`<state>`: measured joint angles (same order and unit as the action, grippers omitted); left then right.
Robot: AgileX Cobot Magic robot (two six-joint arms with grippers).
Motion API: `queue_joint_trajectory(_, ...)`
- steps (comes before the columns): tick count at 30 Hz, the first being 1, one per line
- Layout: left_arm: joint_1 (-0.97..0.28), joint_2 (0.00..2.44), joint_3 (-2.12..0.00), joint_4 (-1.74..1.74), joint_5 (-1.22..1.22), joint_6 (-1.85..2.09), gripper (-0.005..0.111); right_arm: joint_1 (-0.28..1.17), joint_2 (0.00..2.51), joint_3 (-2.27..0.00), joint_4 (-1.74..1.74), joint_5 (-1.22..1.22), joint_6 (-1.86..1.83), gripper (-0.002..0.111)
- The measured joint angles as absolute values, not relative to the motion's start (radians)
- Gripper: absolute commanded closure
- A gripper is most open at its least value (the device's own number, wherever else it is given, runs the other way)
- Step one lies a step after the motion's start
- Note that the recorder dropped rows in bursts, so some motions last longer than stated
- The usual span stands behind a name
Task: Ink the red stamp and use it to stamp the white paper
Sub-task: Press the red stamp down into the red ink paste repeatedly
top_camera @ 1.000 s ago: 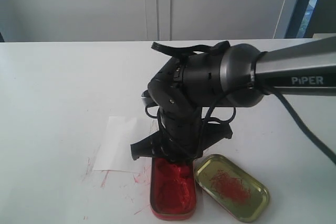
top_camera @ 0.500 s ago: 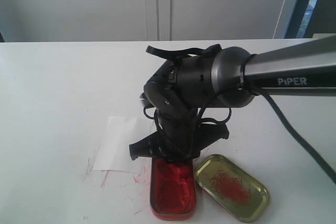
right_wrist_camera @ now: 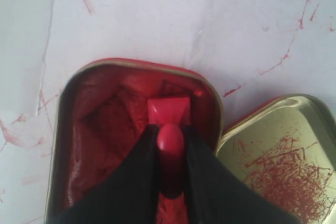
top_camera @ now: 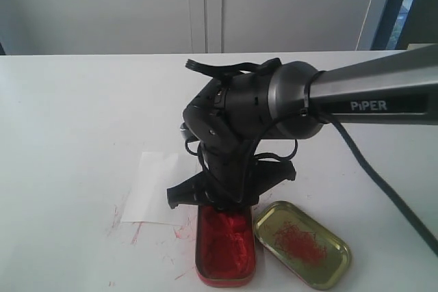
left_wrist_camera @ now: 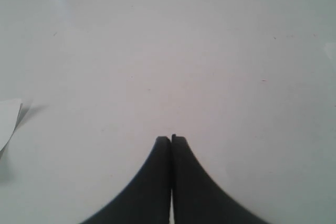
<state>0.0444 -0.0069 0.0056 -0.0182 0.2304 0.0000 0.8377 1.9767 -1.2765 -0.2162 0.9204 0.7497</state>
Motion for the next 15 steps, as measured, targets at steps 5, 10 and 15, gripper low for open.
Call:
queue_joint_trajectory(5, 0.044, -0.007, 0.006, -0.018, 0.23, 0.0, 0.107, 0.838, 1.992, -1.286, -0.218, 0.933, 0.736, 0.108)
queue_joint_trajectory(10, 0.044, -0.007, 0.006, -0.018, 0.23, 0.0, 0.107, 0.838, 1.994, -1.268, -0.216, 0.914, 0.723, 0.108)
queue_joint_trajectory(15, 0.044, -0.007, 0.006, -0.018, 0.23, 0.0, 0.107, 0.838, 1.984, -1.242, -0.216, 0.884, 0.723, 0.108)
